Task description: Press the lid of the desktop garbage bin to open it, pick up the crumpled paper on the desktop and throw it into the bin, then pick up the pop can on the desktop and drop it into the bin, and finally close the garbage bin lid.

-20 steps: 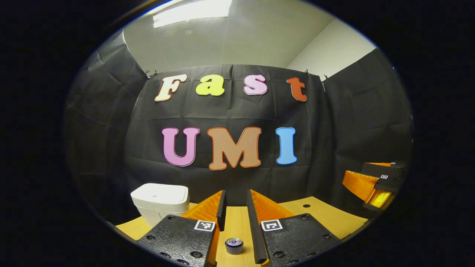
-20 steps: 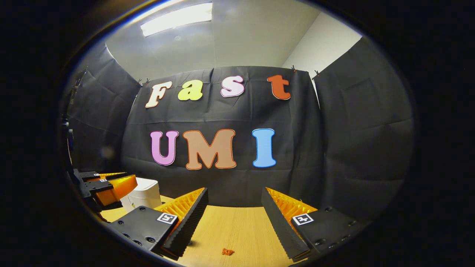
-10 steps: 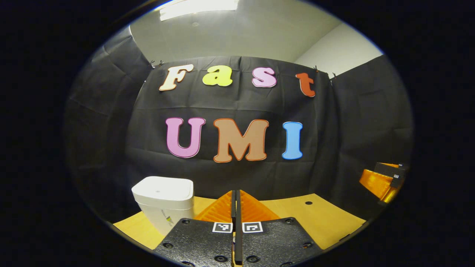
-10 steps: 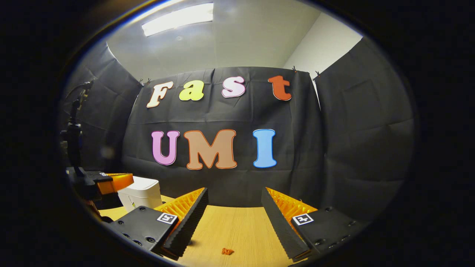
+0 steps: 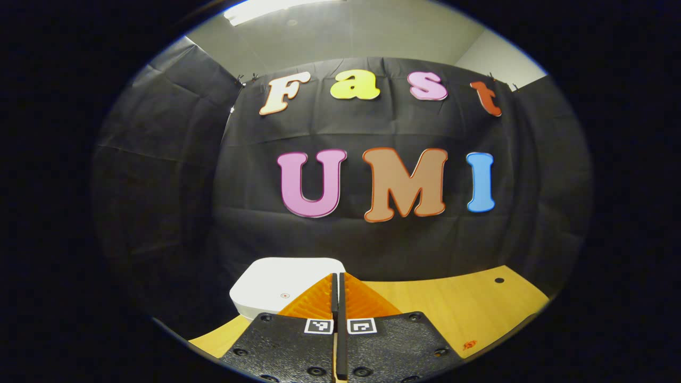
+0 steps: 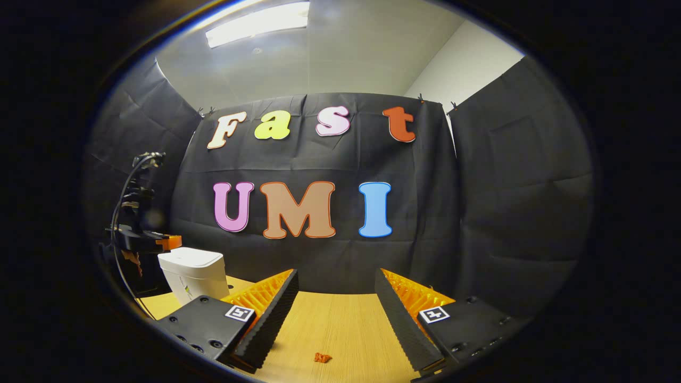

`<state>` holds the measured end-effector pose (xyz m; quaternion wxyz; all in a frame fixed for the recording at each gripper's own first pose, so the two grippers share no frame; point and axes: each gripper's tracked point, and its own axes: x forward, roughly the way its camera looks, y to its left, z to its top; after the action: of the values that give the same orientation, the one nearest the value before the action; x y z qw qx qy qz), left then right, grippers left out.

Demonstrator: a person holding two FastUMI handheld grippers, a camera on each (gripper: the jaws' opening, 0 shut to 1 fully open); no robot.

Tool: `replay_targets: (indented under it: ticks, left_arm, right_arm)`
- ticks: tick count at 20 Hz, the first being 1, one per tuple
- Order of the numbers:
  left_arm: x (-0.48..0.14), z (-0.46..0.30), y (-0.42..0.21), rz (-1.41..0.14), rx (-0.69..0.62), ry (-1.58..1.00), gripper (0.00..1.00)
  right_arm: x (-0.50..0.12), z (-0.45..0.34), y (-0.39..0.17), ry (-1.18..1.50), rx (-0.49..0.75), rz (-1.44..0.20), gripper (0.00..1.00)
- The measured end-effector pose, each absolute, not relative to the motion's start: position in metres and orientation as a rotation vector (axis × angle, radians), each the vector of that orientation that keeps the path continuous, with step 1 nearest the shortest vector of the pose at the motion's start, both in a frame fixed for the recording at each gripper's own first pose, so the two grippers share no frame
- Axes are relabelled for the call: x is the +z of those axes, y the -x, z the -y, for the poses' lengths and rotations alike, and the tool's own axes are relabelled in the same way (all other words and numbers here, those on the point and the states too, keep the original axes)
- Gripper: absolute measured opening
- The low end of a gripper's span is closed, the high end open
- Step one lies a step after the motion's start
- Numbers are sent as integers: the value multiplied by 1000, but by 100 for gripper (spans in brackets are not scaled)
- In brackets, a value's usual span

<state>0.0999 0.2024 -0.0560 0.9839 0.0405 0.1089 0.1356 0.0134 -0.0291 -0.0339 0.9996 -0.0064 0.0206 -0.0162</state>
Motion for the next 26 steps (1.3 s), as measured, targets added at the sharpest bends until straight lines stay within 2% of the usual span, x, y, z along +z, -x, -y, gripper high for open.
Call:
replay_targets:
  ticks: [5,9,11,14,19,20,21,24,26]
  left_arm:
    - [-111,-253,-117,-337,351,11,0]
    - [-119,-263,-117,-346,365,-13,0]
    - [-118,-263,-118,-296,374,-28,0]
    - [-117,-262,-120,-311,372,-103,0]
    - [-59,-236,-114,-160,357,-84,0]
    - [-43,-224,-113,-125,346,-79,5]
    - [-30,-213,-107,-91,341,-82,16]
    - [-6,-186,-87,-37,356,-120,87]
    - [5,-161,-69,-16,357,-125,90]
  right_arm:
    - [-41,26,-13,31,-46,-64,96]
    - [-47,28,-15,39,-59,-80,96]
    - [-51,27,-16,35,-59,-89,96]
    - [-57,22,-17,31,-40,-99,96]
    - [-58,31,-26,9,3,-101,96]
    - [-59,33,-28,4,16,-99,96]
    - [-58,35,-30,4,29,-96,96]
    - [-61,43,-38,1,81,-91,96]
    - [-70,46,-44,-3,127,-100,96]
